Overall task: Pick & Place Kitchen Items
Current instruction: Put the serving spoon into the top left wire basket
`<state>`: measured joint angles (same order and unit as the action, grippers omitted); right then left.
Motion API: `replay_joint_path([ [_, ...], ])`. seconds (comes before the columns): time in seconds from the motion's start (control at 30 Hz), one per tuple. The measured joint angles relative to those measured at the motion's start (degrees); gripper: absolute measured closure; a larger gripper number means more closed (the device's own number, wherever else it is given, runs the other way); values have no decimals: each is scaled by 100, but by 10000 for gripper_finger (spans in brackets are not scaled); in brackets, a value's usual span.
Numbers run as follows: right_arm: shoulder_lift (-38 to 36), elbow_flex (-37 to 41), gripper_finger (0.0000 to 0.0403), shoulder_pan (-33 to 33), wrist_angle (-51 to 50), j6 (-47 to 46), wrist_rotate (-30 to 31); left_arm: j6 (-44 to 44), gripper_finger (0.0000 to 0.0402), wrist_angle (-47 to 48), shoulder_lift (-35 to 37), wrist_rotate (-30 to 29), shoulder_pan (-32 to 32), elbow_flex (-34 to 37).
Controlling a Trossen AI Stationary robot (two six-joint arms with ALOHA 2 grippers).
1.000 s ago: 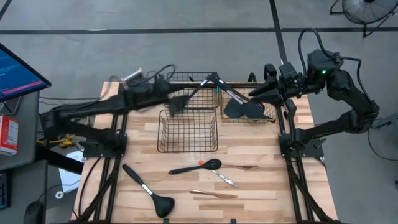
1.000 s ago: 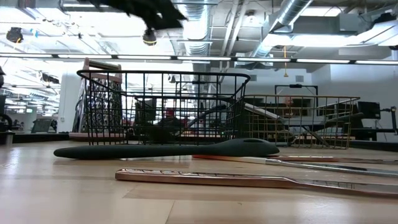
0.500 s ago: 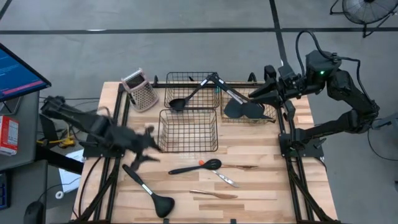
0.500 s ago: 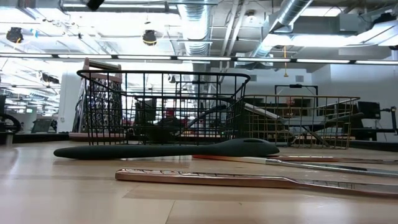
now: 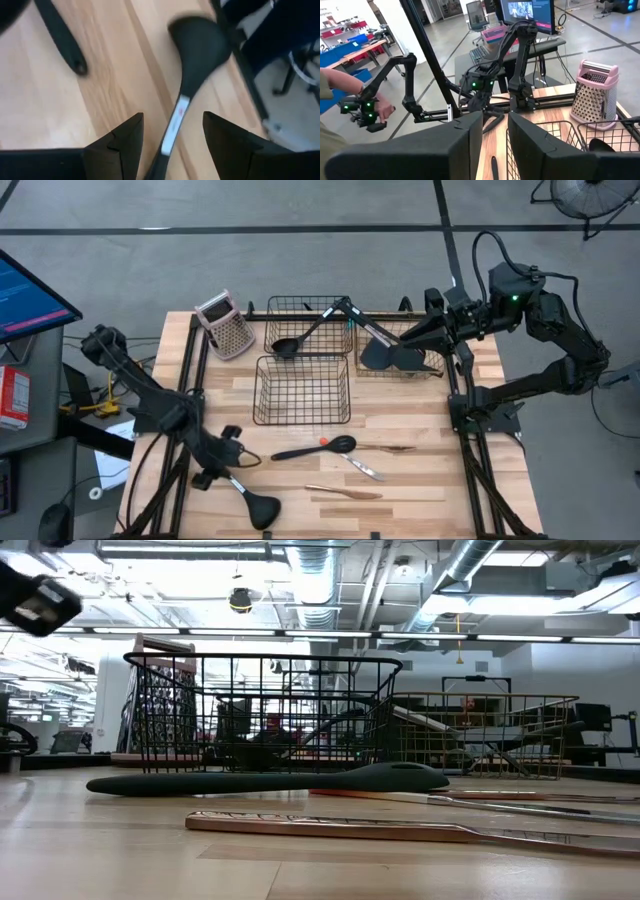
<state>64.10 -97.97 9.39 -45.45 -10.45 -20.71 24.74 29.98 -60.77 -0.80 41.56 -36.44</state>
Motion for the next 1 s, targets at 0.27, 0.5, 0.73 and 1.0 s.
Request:
replay_joint_path([
  [0.27, 0, 0, 310, 0, 0, -10, 0, -5, 212, -58, -2, 152, 303, 633],
  [0.5, 0, 0, 310, 0, 0, -12, 0, -29, 213, -677, -4, 232, 319, 1004],
  [0.73, 0, 0, 310, 0, 0, -12, 2, -36, 213, -1507, -4, 155, 319, 1483],
  [1.0, 0, 0, 310, 0, 0, -12, 2, -48, 213, -1924, -4, 126, 398, 1815],
])
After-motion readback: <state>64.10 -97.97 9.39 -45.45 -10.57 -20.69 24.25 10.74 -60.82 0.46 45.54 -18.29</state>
